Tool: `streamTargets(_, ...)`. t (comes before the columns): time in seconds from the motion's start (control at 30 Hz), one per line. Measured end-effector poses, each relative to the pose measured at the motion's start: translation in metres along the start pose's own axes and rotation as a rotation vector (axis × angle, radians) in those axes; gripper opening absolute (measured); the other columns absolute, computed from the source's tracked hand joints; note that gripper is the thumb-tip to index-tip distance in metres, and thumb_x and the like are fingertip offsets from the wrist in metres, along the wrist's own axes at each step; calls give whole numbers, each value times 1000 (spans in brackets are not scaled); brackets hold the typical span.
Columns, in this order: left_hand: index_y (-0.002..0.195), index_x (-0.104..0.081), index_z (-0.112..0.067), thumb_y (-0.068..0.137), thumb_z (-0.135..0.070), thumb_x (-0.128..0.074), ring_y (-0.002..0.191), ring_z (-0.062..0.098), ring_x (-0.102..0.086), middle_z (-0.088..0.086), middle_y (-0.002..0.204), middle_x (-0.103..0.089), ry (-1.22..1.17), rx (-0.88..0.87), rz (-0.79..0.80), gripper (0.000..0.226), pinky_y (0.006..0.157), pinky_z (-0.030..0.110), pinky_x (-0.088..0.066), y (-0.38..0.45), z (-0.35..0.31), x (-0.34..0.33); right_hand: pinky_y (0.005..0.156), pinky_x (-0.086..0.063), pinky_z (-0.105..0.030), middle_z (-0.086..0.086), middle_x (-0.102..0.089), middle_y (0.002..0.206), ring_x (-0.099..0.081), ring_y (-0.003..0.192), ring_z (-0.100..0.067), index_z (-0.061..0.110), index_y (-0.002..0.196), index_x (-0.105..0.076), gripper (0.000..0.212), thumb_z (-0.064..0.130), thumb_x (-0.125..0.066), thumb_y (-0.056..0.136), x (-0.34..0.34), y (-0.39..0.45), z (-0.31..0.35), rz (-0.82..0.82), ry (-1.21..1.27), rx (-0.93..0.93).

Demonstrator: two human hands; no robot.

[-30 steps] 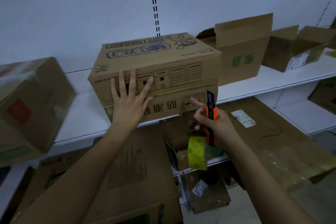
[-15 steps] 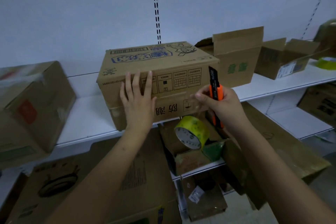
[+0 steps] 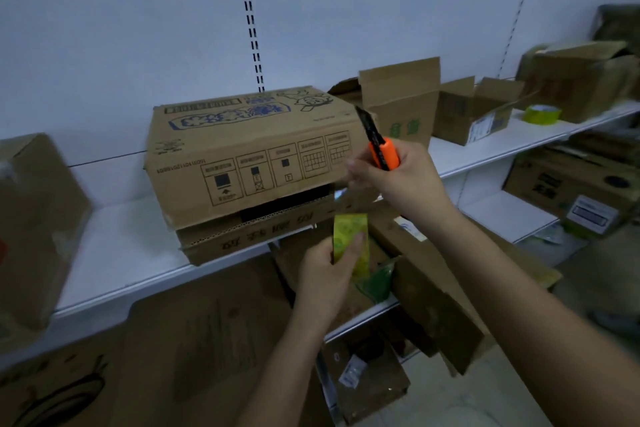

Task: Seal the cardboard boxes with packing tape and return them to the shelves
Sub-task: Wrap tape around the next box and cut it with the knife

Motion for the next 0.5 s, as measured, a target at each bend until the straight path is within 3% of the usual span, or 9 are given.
streamTargets(0.07,80,-69,-19,83,-66,-56,67,17,-69,2,72,-72,136,-126,7,49,68,46,-57,-8,-16,6,54,-47,-16,-7,-74,79,-63,57,-5,8,81,-69,12,17,-74,88,26,-1,-8,-120,45,-30)
streamTargets(0.17,72,-56,-26,85,-71,-50,57,10,-56,-4,58,-55,619,-359,-87,48,47,27,-42,-15,-46,18,52,-44,-18,5,-73,76,-57,59,-2,20,78,-68,12,22,-74,88,50,-3,-40,-240,174,-148)
streamTargets(0.2,73,-52,-28,87,-67,-51,58,8,-52,-7,58,-49,816,-444,-102,42,47,23,-35,-17,-58,15,54,-44,-18,7,-73,76,-58,63,-4,22,78,-68,11,23,-74,88,54,-3,-55,-272,227,-209)
streamTargets(0.27,88,-51,-34,92,-57,-54,72,8,-51,-14,68,-46,1012,-539,-29,24,55,24,-33,-18,-70,2,55,-44,-20,6,-74,81,-58,69,-10,23,82,-66,9,24,-72,89,55,0,-88,-316,370,-324)
streamTargets(0.33,98,-52,-36,93,-49,-57,84,10,-51,-16,79,-49,1053,-565,36,16,65,24,-36,-12,-71,-7,53,-43,-19,2,-77,91,-65,79,-15,21,85,-65,7,20,-70,90,51,9,-116,-312,549,-379)
streamTargets(0.4,94,-55,-33,89,-42,-65,77,8,-53,-17,78,-55,1080,-600,43,14,70,24,-40,1,-70,-15,49,-42,-16,0,-77,102,-70,95,-15,18,85,-63,8,16,-68,91,47,22,-143,-292,696,-409)
streamTargets(0.5,93,-61,-30,81,-30,-75,72,7,-58,-16,77,-61,1161,-541,43,19,77,29,-47,32,-54,-21,47,-41,-15,1,-76,104,-71,93,-10,15,82,-60,12,11,-63,94,37,39,-179,-252,858,-461)
Point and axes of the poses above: each hand's wrist, its own y-axis towards the middle knuckle, its own x-axis out of the back of the hand, z = x × y, the point moved 9 cm from there along y, towards the middle knuckle
